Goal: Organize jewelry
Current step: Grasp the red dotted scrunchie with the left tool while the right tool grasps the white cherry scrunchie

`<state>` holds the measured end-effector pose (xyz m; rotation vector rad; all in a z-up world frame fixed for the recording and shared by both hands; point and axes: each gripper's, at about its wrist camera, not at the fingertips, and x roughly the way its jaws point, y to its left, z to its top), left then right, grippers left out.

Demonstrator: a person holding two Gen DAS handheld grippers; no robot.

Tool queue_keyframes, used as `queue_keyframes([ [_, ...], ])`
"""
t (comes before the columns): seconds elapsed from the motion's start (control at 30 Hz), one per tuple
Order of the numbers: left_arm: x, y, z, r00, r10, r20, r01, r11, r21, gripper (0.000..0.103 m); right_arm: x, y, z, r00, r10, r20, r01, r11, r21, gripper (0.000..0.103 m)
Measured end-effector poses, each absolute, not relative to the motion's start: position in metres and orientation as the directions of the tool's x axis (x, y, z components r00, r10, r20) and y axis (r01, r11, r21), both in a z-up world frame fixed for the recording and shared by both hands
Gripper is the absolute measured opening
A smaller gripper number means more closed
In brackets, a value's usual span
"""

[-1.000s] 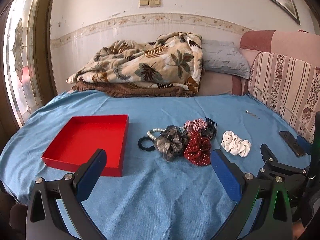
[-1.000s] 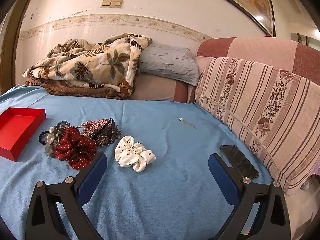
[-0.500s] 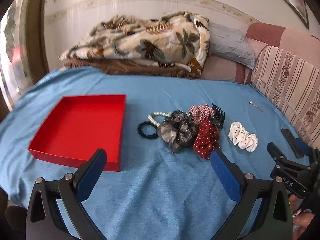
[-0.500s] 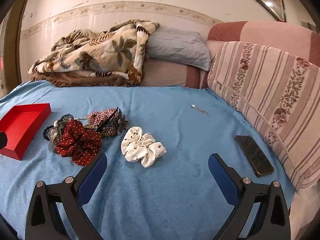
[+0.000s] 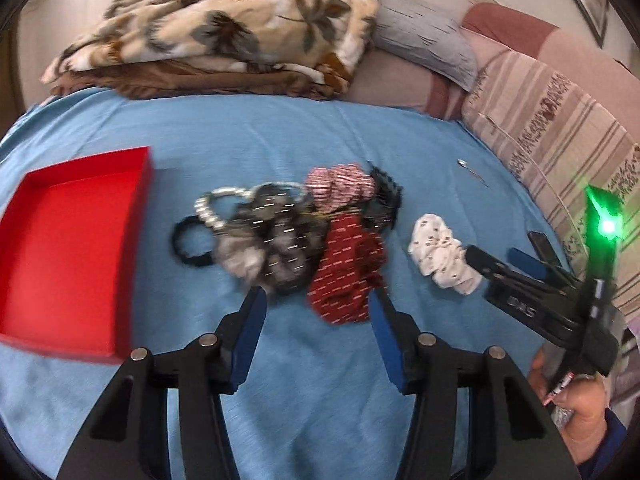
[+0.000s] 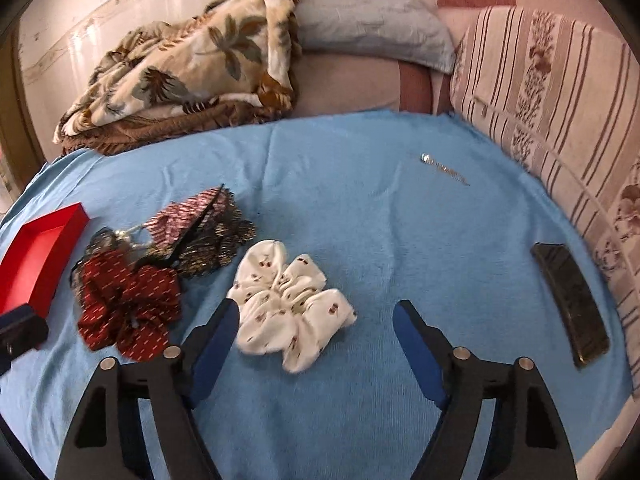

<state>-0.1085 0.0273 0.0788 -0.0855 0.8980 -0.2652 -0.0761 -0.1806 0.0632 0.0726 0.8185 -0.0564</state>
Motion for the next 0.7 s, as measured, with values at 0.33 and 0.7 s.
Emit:
queue_keyframes([
  [0.33,-0.067,-0.007,0.058,0.531,-0.294,-0.795,0.246,0.951,-0.188,0.052,-0.058,-0.194,0.041,0.611,0.052,-0.79,0.095,0.986,0.138,0.074],
  [0.7,-0.067,-0.011,0.058,0.511,-0.308,-0.802,0.25,0.946,-0.204,0.007,-0.057,-0.19,0.037,0.601,0.066,-0.797,0.073,0.988,0.137,0.017],
])
